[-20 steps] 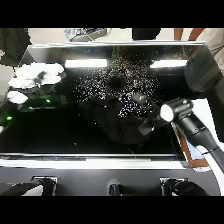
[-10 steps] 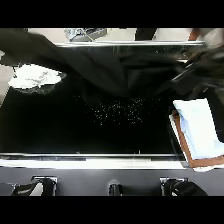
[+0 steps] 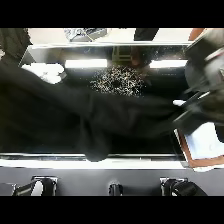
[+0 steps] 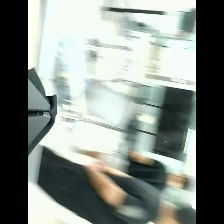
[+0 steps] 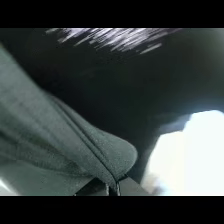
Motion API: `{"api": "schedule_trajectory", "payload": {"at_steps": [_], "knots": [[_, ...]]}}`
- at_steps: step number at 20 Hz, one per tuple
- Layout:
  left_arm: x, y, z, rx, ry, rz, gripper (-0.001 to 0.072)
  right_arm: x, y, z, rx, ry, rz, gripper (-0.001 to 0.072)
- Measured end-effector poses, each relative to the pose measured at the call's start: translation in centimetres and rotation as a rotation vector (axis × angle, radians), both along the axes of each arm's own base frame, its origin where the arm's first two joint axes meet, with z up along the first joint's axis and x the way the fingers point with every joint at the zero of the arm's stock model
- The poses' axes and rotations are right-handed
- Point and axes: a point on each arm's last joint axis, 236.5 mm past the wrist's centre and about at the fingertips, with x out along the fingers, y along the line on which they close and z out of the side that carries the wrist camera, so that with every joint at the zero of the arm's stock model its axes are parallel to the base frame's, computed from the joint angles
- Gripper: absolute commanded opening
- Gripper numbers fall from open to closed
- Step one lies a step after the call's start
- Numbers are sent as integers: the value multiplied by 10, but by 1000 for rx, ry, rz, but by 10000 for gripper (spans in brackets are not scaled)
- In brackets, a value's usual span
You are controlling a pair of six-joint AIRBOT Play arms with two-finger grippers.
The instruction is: Fold the shirts.
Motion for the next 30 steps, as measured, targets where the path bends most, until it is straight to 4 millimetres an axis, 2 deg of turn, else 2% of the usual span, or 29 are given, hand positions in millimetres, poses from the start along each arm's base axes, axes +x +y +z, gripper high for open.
{"api": "schedule_trajectory", "payload": {"at_steps": [3, 5, 7, 10, 11, 12, 13, 14, 16, 17, 20, 21, 23, 25, 26, 30], "knots": [[26, 6, -86, -50, 203, -23, 28, -5, 33, -83, 51, 196, 64, 37], [44, 10, -141, -78, 315, -37, 28, 8, 44, -134, 69, 247, 45, 37], [67, 14, -185, -111, 389, -44, 29, 34, 48, -174, 85, 254, 0, 37], [110, 17, -244, -158, 490, -53, 31, 86, 44, -226, 141, 233, -133, 41], [126, 16, -266, -175, 525, -55, 39, 102, 42, -240, 169, 226, -182, 128], [140, 15, -288, -187, 562, -59, 253, 117, 39, -254, 208, 223, -237, 346], [154, 12, -308, -207, 592, -62, 681, 128, 37, -263, 249, 220, -283, 567], [164, 7, -328, -223, 630, -72, 711, 140, 35, -268, 298, 214, -333, 646], [178, 0, -355, -250, 693, -91, 711, 157, 22, -264, 376, 199, -410, 646], [181, 0, -364, -255, 723, -97, 711, 166, 10, -255, 398, 181, -428, 646], [172, 6, -383, -262, 834, -117, 710, 170, -39, -221, 400, 174, -424, 645], [162, 6, -393, -271, 891, -132, 709, 162, -56, -214, 393, 200, -419, 645], [136, 0, -416, -309, 1025, -169, 709, 139, -82, -213, 378, 281, -414, 646], [103, -22, -444, -352, 1172, -232, 709, 110, -90, -225, 375, 388, -401, 651], [87, -36, -458, -374, 1235, -263, 708, 96, -90, -233, 382, 438, -397, 679], [26, -102, -501, -442, 1429, -406, 708, 56, -74, -265, 455, 586, -391, 682]]}}
